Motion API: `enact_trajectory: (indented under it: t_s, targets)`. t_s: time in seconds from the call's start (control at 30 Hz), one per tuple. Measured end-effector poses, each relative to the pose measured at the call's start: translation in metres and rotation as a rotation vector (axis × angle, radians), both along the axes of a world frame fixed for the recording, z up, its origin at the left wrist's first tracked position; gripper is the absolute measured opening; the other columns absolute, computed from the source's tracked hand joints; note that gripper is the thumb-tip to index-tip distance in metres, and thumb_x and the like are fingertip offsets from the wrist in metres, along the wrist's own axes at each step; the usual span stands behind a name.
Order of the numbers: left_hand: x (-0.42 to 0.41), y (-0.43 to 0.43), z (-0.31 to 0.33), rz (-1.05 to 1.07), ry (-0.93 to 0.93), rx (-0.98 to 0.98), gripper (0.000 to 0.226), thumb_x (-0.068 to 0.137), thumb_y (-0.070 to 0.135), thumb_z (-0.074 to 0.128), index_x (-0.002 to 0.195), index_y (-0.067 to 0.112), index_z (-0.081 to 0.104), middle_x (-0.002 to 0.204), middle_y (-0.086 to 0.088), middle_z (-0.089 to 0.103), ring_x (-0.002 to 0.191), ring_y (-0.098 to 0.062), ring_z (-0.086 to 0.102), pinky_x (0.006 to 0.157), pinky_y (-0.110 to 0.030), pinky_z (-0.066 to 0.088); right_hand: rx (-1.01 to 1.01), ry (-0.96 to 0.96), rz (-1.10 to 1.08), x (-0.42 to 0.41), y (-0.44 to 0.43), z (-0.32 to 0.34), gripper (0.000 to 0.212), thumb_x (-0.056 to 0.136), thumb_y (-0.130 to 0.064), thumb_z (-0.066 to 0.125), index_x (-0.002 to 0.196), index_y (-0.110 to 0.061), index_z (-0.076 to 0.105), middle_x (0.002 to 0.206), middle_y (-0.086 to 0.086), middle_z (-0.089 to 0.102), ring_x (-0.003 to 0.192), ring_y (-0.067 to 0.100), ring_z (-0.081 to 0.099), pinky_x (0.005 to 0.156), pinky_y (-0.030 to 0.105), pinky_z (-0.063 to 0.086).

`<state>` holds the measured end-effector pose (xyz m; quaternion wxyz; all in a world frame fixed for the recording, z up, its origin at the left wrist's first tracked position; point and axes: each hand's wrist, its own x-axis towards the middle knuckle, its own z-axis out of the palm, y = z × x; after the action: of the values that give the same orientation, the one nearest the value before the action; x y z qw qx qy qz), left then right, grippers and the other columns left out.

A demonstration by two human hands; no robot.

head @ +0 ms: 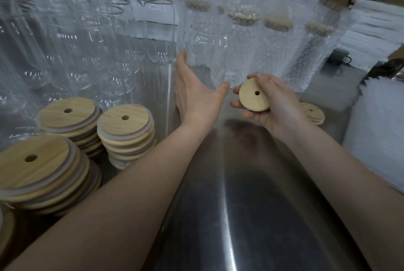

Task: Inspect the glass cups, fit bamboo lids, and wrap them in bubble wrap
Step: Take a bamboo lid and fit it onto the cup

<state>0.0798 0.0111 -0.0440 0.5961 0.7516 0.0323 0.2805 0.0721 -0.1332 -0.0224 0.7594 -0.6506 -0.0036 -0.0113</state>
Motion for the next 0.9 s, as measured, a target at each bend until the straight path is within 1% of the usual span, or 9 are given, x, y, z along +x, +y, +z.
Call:
enact_trajectory:
  t_s: [0.17, 0.27, 0.4, 0.47, 0.53, 0.7, 0.77, 0.83, 0.9]
  targets:
    - [0.001, -0.001, -0.001, 0.009, -0.015, 0.002, 0.101, 0.072, 0.024, 0.084, 0.150, 0.016, 0.019, 0.147, -0.008, 0.034, 0.136, -0.022, 0.035, 0.114, -0.042, 0.031, 0.038, -0.010, 0.006, 0.002, 0.002, 0.000, 0.005, 0.098, -0.020, 0.059, 0.103, -0.018, 0.059, 0.090, 0.013, 0.076, 0.069, 0.031, 0.074, 0.042, 0.022, 0.046]
    - [0.001, -0.001, -0.001, 0.008, -0.019, 0.010, 0.100, 0.073, 0.024, 0.083, 0.149, 0.015, 0.019, 0.146, -0.009, 0.034, 0.136, -0.023, 0.035, 0.114, -0.043, 0.031, 0.042, -0.025, 0.007, 0.002, 0.003, -0.001, 0.015, 0.091, -0.010, 0.067, 0.102, -0.018, 0.060, 0.090, 0.013, 0.075, 0.065, 0.028, 0.073, 0.041, 0.021, 0.045]
    - [0.002, -0.001, -0.001, 0.012, -0.027, 0.024, 0.099, 0.073, 0.023, 0.082, 0.149, 0.012, 0.019, 0.146, -0.010, 0.034, 0.136, -0.024, 0.035, 0.114, -0.042, 0.030, 0.057, -0.023, 0.045, 0.002, 0.005, -0.001, 0.031, 0.085, 0.005, 0.067, 0.104, -0.018, 0.058, 0.088, 0.010, 0.075, 0.065, 0.026, 0.073, 0.042, 0.023, 0.048]
    - [0.001, 0.000, 0.000, 0.011, -0.026, 0.024, 0.099, 0.073, 0.023, 0.082, 0.149, 0.012, 0.020, 0.146, -0.010, 0.034, 0.136, -0.024, 0.035, 0.114, -0.042, 0.030, 0.063, -0.005, 0.063, 0.002, 0.006, 0.000, 0.038, 0.083, 0.012, 0.065, 0.105, -0.018, 0.057, 0.085, 0.010, 0.075, 0.066, 0.026, 0.073, 0.044, 0.024, 0.051]
    - [0.001, 0.000, 0.000, 0.007, -0.028, 0.019, 0.098, 0.073, 0.022, 0.082, 0.149, 0.012, 0.020, 0.145, -0.010, 0.034, 0.135, -0.024, 0.036, 0.113, -0.042, 0.031, 0.084, 0.026, 0.081, 0.002, 0.006, 0.000, 0.043, 0.082, 0.018, 0.061, 0.107, -0.016, 0.056, 0.087, 0.013, 0.072, 0.068, 0.028, 0.074, 0.048, 0.027, 0.054]
    - [0.002, -0.001, -0.001, 0.008, -0.028, 0.028, 0.098, 0.073, 0.023, 0.082, 0.148, 0.012, 0.021, 0.145, -0.011, 0.035, 0.134, -0.025, 0.036, 0.113, -0.042, 0.032, 0.184, 0.088, 0.149, 0.002, 0.005, 0.003, 0.045, 0.084, 0.024, 0.050, 0.113, -0.011, 0.054, 0.109, 0.025, 0.058, 0.076, 0.034, 0.073, 0.059, 0.035, 0.059]
    - [0.002, -0.001, -0.001, 0.011, -0.030, 0.026, 0.097, 0.072, 0.024, 0.082, 0.148, 0.012, 0.022, 0.144, -0.011, 0.036, 0.133, -0.025, 0.037, 0.112, -0.042, 0.032, 0.252, 0.111, 0.189, 0.001, 0.005, 0.006, 0.045, 0.086, 0.024, 0.043, 0.116, -0.008, 0.052, 0.114, 0.027, 0.054, 0.077, 0.036, 0.073, 0.064, 0.041, 0.061]
    - [0.002, -0.001, -0.001, 0.015, -0.032, 0.027, 0.097, 0.071, 0.024, 0.082, 0.148, 0.012, 0.023, 0.143, -0.011, 0.036, 0.133, -0.025, 0.038, 0.112, -0.042, 0.033, 0.365, 0.129, 0.234, 0.000, 0.005, 0.009, 0.045, 0.087, 0.023, 0.033, 0.119, -0.006, 0.050, 0.117, 0.029, 0.051, 0.080, 0.038, 0.073, 0.071, 0.051, 0.061]
    - [0.002, -0.001, -0.002, 0.016, -0.034, 0.028, 0.098, 0.071, 0.025, 0.082, 0.148, 0.012, 0.023, 0.142, -0.011, 0.038, 0.133, -0.025, 0.038, 0.112, -0.042, 0.033, 0.486, 0.153, 0.263, -0.001, 0.007, 0.010, 0.046, 0.087, 0.019, 0.026, 0.120, -0.004, 0.048, 0.120, 0.031, 0.049, 0.088, 0.042, 0.070, 0.077, 0.059, 0.058]
